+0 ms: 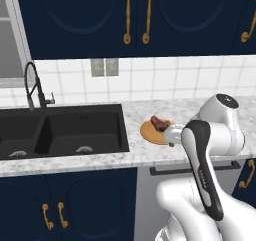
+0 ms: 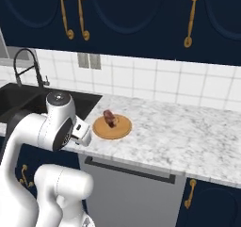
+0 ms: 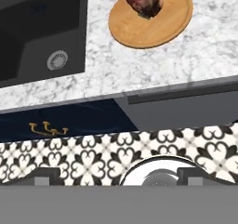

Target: Pick up the knife from the drawer and place it on the cutting board. Then place the meat from the plate to the cutting board.

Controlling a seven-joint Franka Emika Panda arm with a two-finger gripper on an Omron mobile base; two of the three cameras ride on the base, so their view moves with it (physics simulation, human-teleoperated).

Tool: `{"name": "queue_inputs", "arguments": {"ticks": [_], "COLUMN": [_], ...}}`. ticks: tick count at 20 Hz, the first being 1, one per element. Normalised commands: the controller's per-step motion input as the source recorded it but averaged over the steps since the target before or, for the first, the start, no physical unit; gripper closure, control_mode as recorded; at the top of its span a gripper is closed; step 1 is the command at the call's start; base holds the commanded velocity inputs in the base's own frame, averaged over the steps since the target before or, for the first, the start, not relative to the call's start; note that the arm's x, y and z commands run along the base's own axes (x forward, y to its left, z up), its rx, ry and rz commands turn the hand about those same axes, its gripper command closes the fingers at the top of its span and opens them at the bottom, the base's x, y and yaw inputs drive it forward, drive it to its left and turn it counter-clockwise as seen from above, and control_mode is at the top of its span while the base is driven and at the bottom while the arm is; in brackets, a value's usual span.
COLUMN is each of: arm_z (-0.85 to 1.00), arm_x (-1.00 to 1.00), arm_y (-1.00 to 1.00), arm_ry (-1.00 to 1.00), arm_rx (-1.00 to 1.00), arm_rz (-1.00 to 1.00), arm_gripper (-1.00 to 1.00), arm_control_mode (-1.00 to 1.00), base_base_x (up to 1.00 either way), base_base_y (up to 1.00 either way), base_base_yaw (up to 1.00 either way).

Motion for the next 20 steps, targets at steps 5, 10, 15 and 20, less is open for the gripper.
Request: {"name": "queue_inputs", "arguments": {"ticks": [5,10,15,20], "arm_z": [0.0,0.0,0.0,0.0], "arm_x": [0.0,0.01,0.4,0.85], "arm_y": [0.0,-0.57,-1.0,-0.72], "arm_ry": [0.0,0.0,0.0,0.03], "arm_rx": [0.0,0.06,0.32,0.28], "arm_rz": [0.0,-0.06,-0.17,-0.19], "arm_gripper": [-1.0,-1.0,-1.0,-1.0], "arm_control_mode": [1.0,-1.0,-1.0,-1.0], "base_base_x": [0.22,0.0,0.0,0.0], "base_base_y": [-0.04,-0.04,0.0,0.0], "base_base_yaw": [-0.01,-0.01,0.0,0.0]}}
